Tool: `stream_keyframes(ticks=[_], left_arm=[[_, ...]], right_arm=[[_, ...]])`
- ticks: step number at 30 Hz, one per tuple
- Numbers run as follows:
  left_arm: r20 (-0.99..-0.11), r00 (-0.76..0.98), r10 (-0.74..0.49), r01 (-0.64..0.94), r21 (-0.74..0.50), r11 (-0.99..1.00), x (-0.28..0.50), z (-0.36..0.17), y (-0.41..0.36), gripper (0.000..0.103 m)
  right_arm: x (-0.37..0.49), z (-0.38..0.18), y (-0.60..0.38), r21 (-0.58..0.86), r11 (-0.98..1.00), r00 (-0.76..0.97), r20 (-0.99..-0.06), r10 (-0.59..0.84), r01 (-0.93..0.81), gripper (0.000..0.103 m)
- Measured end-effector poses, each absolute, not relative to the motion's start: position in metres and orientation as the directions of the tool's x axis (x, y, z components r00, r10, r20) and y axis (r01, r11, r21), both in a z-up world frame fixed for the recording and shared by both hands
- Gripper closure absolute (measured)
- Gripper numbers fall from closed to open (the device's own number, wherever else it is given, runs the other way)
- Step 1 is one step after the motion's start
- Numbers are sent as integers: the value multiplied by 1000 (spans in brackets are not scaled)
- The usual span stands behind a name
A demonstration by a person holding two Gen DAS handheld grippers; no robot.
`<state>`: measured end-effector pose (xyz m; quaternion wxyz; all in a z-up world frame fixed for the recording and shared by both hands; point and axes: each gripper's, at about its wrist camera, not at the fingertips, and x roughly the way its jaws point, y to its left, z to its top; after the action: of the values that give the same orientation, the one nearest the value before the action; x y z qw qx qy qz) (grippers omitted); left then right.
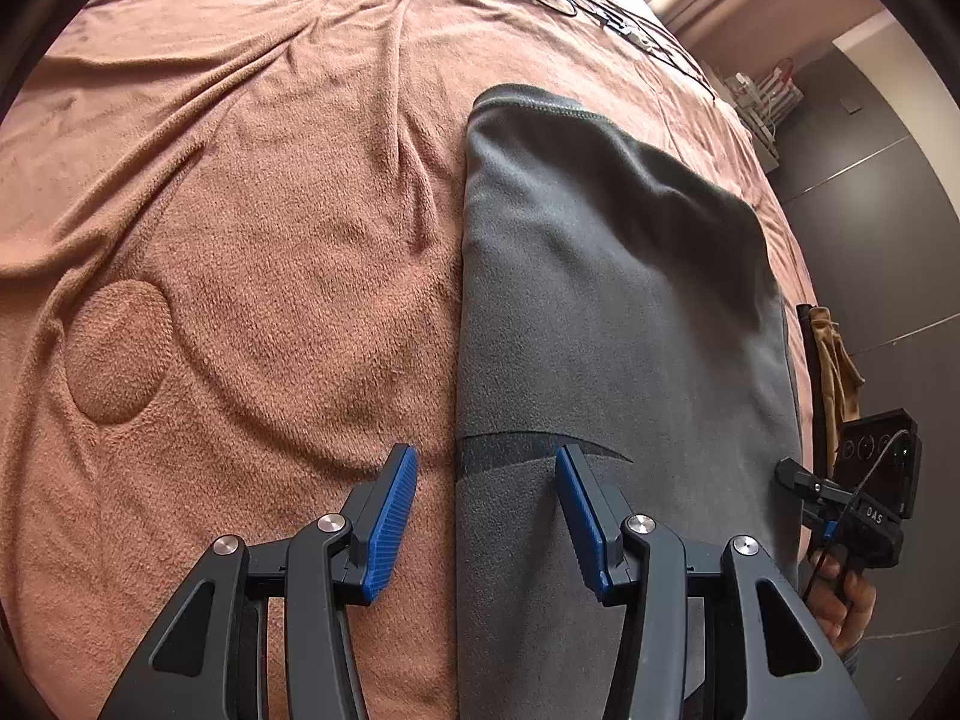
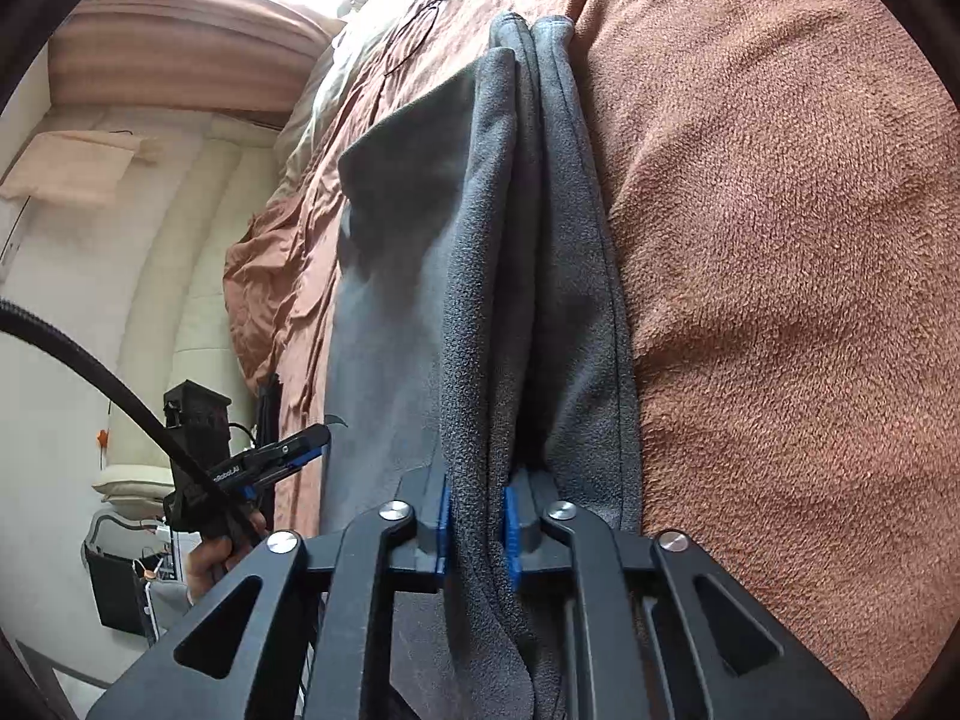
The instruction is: Fold small clothes
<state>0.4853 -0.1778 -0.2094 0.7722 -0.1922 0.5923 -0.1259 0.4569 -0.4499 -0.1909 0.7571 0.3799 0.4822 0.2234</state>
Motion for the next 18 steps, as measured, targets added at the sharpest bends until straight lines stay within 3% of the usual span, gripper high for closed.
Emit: stream_keyframes(ticks=[18], left_arm=[[-878, 206, -433, 23, -437, 899, 467, -213, -192, 59]], right_arm=[[440, -165, -450, 704, 708, 505, -634, 585, 63, 98]])
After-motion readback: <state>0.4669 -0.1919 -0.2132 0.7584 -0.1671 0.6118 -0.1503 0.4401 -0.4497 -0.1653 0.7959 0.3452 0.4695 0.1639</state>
